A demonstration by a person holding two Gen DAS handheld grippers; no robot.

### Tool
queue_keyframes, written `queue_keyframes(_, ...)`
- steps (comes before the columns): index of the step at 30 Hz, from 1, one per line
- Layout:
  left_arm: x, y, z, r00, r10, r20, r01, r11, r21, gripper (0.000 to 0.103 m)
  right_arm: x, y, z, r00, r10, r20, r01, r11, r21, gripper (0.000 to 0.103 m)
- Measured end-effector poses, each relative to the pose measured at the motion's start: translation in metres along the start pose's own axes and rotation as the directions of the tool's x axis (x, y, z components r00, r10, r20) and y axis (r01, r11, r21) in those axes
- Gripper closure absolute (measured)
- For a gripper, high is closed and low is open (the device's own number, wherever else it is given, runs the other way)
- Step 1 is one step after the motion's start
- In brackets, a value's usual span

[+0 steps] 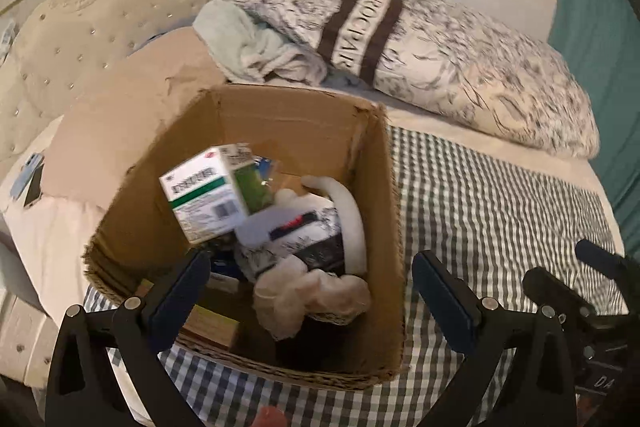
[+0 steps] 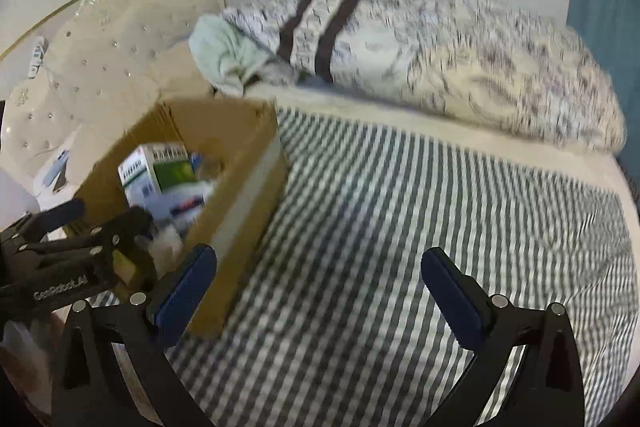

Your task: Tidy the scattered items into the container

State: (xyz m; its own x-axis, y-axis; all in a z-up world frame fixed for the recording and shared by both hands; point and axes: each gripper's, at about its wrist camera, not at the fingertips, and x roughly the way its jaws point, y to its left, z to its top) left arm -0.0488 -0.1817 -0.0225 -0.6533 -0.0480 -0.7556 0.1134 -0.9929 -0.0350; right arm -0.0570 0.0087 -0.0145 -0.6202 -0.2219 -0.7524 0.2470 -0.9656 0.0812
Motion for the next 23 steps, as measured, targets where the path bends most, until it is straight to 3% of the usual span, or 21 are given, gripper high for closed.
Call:
queue_keyframes(8, 0.000, -0.010, -0.001, 1.000, -0.007, -0.013, 0.008, 1.000, 0.016, 0.000, -0.002, -0.010, -0.002, 0.998, -0.065, 0.002, 0.065, 0.998, 0.013, 0.000)
queue_keyframes(17, 0.005, -0.006, -0.001, 1.000, -0.001, -0.027, 0.001, 1.000, -0.003, 0.000, 0.002, -0.010, -0.005, 0.997, -0.075, -0.020, 0.075, 0.997, 0.018, 0.000)
queue_keyframes(21, 0.000, -0.006, -0.003, 0.996, 0.085, 0.022, -0.085, 0.996, -0.005, 0.000, 0.006, -0.014, -0.008, 0.997, -0.071, -0.039, 0.072, 0.997, 0.028, 0.000)
queue_keyframes(23, -0.001, -0.007, -0.005, 0.996, 0.087, 0.019, -0.087, 0.996, 0.009, 0.000, 0.007, -0.014, -0.009, 0.997, -0.058, -0.042, 0.060, 0.998, 0.032, 0.000)
